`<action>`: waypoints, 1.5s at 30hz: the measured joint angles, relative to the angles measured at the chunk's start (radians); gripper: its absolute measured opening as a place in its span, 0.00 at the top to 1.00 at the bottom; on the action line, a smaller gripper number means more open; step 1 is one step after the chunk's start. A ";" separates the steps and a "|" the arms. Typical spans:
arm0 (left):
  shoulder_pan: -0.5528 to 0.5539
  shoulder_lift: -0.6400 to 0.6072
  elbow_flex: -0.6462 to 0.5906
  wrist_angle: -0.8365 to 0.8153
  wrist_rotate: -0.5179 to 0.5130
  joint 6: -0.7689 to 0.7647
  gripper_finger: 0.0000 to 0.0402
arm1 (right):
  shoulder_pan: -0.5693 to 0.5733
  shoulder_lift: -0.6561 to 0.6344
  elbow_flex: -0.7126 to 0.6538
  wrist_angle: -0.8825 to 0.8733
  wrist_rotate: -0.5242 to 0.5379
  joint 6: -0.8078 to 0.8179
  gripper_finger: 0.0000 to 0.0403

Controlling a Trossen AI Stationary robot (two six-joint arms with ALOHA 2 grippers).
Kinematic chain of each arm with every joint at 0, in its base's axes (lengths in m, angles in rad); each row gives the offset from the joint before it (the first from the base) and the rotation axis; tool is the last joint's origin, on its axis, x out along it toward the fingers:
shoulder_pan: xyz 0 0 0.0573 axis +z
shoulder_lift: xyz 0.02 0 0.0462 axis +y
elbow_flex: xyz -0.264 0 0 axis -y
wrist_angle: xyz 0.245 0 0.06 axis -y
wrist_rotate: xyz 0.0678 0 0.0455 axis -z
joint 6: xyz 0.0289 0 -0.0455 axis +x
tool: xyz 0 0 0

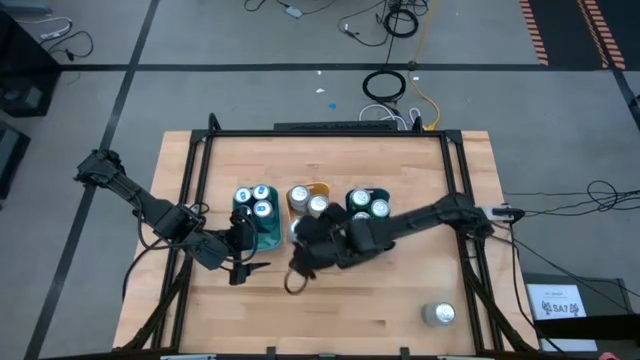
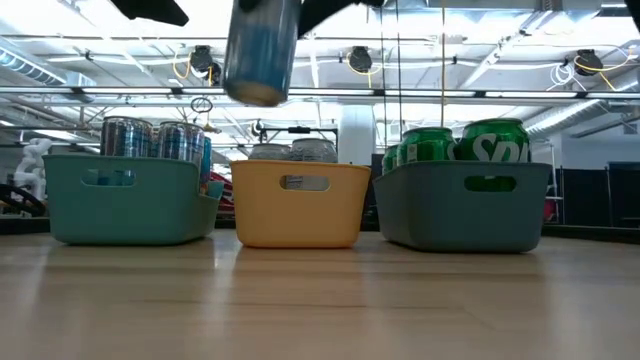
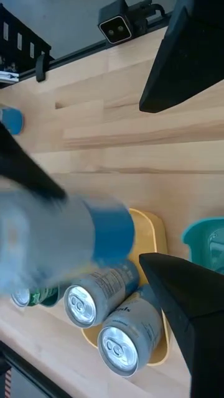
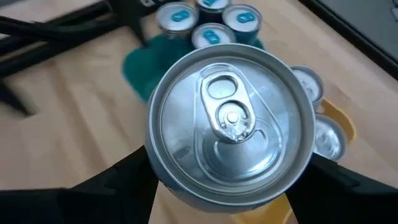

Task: Sort soda cans
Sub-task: Put the blue-white soda can into the yellow bin

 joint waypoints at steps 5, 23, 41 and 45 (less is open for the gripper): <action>0.000 0.000 0.000 0.000 0.000 -0.001 0.01 | -0.054 0.016 -0.001 0.008 -0.020 -0.034 0.31; 0.000 0.000 0.000 0.002 0.008 -0.003 0.01 | -0.137 0.046 -0.199 0.075 -0.106 0.021 0.31; 0.000 0.000 0.000 0.002 0.007 -0.002 0.01 | -0.179 0.046 -0.372 0.260 -0.147 -0.015 0.31; 0.000 0.000 0.000 0.002 0.007 -0.002 0.01 | -0.181 0.045 -0.371 0.302 -0.149 -0.052 0.30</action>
